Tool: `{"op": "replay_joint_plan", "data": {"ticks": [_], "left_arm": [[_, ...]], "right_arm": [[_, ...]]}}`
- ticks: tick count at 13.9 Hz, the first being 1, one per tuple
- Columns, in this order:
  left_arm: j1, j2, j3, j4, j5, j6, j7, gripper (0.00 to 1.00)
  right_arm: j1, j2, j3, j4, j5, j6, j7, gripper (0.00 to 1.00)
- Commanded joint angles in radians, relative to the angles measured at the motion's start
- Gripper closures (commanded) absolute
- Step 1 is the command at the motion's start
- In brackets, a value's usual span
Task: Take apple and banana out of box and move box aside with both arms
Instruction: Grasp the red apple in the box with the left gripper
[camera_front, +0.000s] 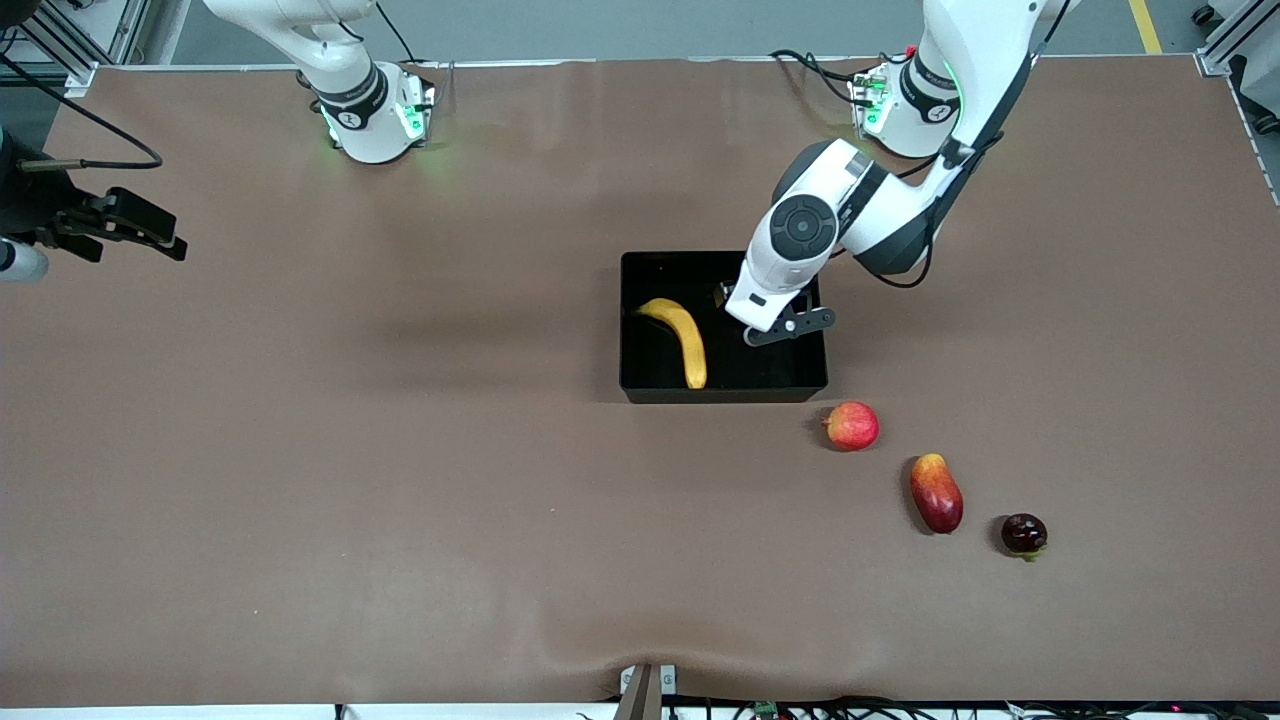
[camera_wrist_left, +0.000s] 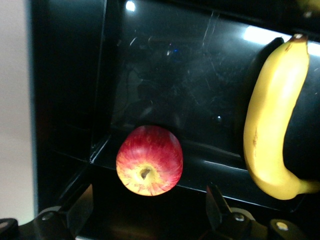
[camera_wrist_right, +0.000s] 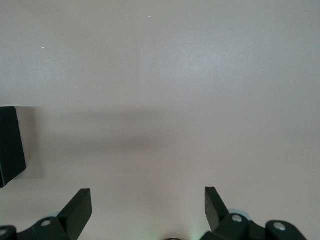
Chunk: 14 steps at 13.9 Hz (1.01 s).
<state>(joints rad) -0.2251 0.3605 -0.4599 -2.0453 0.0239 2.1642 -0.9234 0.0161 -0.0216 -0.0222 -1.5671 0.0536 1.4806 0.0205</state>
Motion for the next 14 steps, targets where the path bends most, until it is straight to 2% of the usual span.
{"op": "replay_joint_plan", "data": {"ticks": [1,10,11,12,13,14], "left_arm": [[-0.013,0.034,0.001,0.005,0.024,0.035,-0.026,0.00],[-0.017,0.121,0.003,0.002,0.085,0.069,-0.078,0.00],[-0.017,0.124,0.003,0.002,0.085,0.069,-0.080,0.05],[-0.022,0.127,0.003,0.001,0.086,0.069,-0.080,0.29],[-0.026,0.127,0.003,0.002,0.085,0.068,-0.081,0.73],[-0.028,0.124,0.003,0.005,0.086,0.066,-0.084,0.98]], "right_arm": [[0.001,-0.006,-0.001,-0.008,0.011,0.000,-0.010,0.00],[-0.004,-0.011,-0.001,-0.007,0.009,-0.039,-0.010,0.00],[-0.004,-0.009,-0.001,-0.007,0.011,-0.039,-0.010,0.00],[-0.004,-0.009,-0.002,-0.008,0.011,-0.037,-0.010,0.00],[-0.002,-0.008,-0.002,-0.008,0.011,-0.037,-0.010,0.00],[-0.002,-0.008,-0.002,-0.011,0.011,-0.039,-0.010,0.00]]}}
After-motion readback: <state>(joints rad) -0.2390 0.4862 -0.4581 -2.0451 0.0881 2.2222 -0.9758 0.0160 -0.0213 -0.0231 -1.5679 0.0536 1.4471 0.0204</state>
